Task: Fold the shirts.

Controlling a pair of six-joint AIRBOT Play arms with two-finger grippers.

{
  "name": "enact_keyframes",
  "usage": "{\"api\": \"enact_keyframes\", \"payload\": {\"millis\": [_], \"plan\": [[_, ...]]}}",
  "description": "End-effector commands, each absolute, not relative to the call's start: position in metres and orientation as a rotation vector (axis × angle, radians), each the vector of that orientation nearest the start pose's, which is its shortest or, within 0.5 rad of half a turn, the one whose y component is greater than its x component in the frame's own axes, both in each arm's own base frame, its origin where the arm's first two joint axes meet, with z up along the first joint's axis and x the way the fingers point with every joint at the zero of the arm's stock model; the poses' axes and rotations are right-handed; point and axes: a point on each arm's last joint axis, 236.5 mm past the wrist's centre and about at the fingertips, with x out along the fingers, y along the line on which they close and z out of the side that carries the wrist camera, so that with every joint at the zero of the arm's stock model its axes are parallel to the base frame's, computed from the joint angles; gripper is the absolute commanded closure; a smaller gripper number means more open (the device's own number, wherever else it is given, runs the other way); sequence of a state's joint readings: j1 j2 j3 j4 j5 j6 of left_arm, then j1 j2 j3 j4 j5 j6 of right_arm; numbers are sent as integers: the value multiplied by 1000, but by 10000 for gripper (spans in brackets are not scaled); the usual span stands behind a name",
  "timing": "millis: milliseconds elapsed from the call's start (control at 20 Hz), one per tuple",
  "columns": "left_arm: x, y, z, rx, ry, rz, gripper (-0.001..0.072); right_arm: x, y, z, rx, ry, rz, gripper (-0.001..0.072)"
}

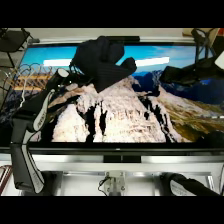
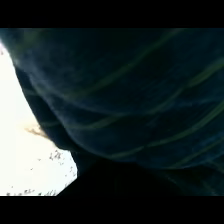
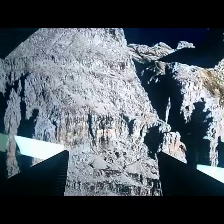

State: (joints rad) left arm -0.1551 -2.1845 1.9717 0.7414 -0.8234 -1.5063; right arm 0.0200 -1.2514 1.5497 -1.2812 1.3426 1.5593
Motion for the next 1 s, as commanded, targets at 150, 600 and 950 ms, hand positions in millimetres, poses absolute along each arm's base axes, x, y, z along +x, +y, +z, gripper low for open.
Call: {"api": "enact_keyframes", "payload": {"millis": [150, 600, 950], "plan": [[626, -230, 78, -505, 728, -589, 648, 411, 74, 160, 193, 1035, 242, 45], [389, -311, 448, -260, 105, -990, 647, 380, 61, 309, 152, 535, 216, 45], [346, -449, 265, -193, 572, -1109, 646, 284, 63, 312, 120, 647, 241, 45]]}}
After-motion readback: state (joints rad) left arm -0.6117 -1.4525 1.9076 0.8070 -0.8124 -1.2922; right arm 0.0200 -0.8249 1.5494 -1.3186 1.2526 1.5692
